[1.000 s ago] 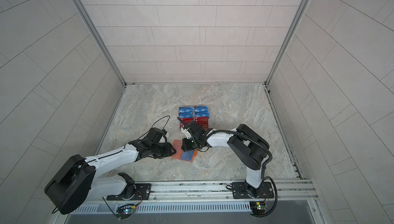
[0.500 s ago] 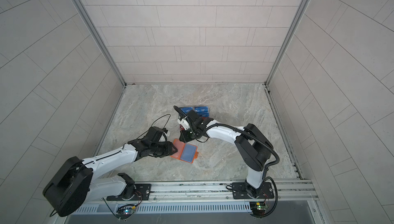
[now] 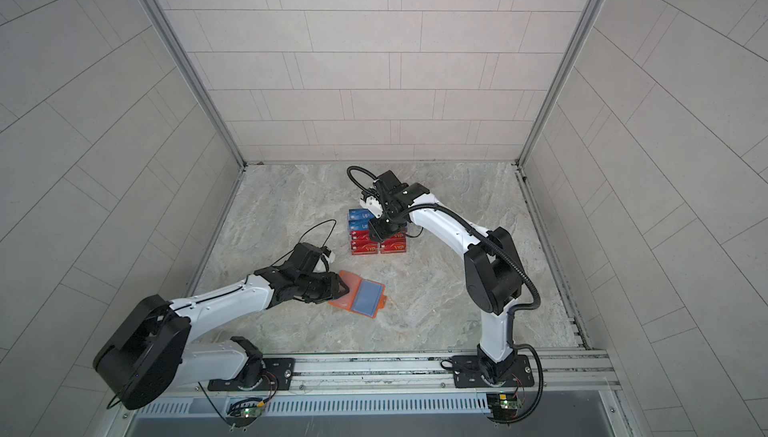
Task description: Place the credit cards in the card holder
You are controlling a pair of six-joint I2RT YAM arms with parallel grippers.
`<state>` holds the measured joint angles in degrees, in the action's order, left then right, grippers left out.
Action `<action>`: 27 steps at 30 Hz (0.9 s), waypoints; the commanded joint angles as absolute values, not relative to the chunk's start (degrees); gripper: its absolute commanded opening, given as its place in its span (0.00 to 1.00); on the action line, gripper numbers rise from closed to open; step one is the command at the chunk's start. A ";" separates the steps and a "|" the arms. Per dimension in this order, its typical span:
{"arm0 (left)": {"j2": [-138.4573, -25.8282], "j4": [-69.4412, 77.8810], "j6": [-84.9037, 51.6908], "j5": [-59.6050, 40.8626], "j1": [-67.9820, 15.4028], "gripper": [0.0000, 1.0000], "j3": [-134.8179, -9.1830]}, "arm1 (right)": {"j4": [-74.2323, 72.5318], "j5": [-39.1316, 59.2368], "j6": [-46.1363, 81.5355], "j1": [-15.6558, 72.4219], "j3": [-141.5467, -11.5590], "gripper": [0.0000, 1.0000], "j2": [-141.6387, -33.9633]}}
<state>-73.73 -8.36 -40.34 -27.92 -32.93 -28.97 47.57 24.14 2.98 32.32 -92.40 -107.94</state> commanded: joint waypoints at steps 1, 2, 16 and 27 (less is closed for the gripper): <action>-74.24 -8.28 -39.03 -28.51 -33.13 0.42 -29.15 | 54.17 22.35 -4.19 30.98 -94.33 0.36 -108.74; -74.40 -8.22 -39.05 -28.60 -33.13 0.42 -29.11 | 54.93 22.17 -5.03 30.59 -95.02 0.36 -109.21; -75.99 -9.78 -37.27 -29.35 -33.07 0.42 -30.83 | 57.06 18.83 -10.41 29.51 -100.24 0.38 -116.00; -76.05 -9.82 -37.50 -29.57 -33.13 0.42 -30.37 | 58.23 15.26 -12.45 29.58 -103.01 0.38 -119.68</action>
